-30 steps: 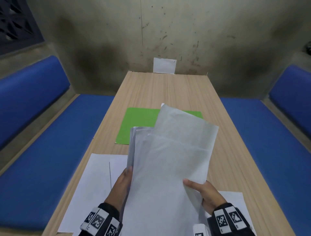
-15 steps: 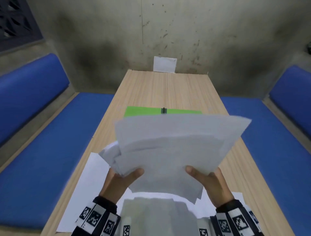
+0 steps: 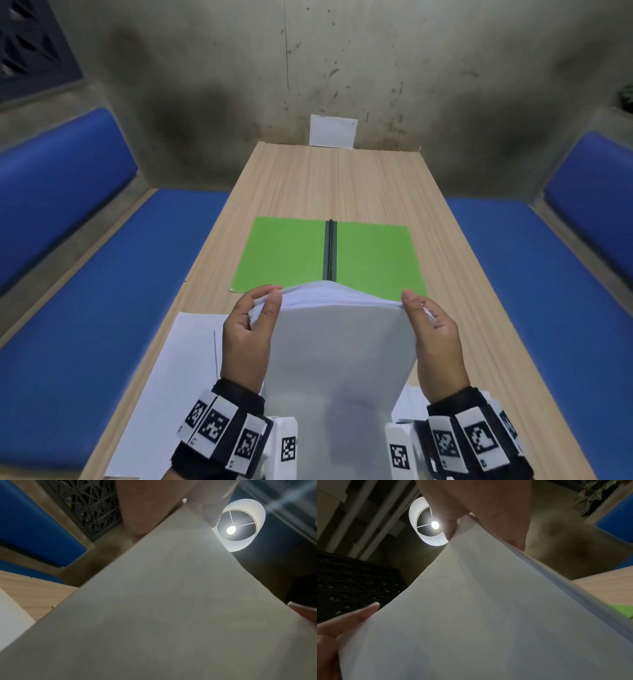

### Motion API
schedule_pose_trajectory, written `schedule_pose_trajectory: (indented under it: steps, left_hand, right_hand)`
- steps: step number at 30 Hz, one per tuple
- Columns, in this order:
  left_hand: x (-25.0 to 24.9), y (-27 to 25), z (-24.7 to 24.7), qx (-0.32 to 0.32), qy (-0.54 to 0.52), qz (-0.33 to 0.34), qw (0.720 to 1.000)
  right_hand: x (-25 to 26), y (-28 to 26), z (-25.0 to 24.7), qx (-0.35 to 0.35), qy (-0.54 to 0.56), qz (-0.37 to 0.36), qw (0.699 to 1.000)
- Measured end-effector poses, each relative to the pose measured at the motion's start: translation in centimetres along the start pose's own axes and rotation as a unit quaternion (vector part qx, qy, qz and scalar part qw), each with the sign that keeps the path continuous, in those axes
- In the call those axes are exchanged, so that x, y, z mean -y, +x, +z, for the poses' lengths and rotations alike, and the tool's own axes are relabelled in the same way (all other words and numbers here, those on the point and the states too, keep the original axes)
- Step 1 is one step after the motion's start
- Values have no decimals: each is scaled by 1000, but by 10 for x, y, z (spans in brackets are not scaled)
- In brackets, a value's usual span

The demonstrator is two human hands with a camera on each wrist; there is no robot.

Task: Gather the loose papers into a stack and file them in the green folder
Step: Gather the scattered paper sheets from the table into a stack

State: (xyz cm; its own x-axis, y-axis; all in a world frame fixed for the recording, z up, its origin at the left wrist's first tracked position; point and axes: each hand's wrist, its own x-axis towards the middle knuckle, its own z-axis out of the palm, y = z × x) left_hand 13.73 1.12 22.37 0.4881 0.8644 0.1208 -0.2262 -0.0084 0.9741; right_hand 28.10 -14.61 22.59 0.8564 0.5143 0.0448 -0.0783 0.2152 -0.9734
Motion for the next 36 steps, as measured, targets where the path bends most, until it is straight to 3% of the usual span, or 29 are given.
schedule_pose_trajectory:
  steps: [5, 10, 13, 20, 25, 27, 30, 33, 36]
  left_hand:
    - [18, -6, -6, 110, 24, -9, 994]
    - [66, -7, -25, 102, 140, -144, 974]
    - [78, -12, -32, 112, 164, -170, 965]
    - [50, -5, -20, 118, 144, -184, 965]
    - [31, 1, -21, 187, 137, -177, 956]
    - [35, 2, -28, 225, 172, -188, 940]
    - [55, 2, -59, 267, 293, -228, 889]
    - [85, 5, -107, 187, 457, -271, 826]
    - [107, -1, -138, 104, 504, -337, 789]
  right_hand:
    - [-14, -6, -4, 53, -18, 14, 998]
    - [-52, -8, -24, 61, -133, 125, 981]
    - [-78, -11, -35, 84, -203, 171, 960]
    - [-65, -11, -34, 59, -200, 139, 968]
    - [-47, -12, -49, 80, -183, 139, 970]
    - [-46, -16, -60, 60, -200, 135, 969]
    - [-55, -20, -86, 4, -228, 159, 961]
    - [-77, -26, -125, -54, -222, 231, 946]
    - [-88, -38, -148, -69, -156, 305, 937]
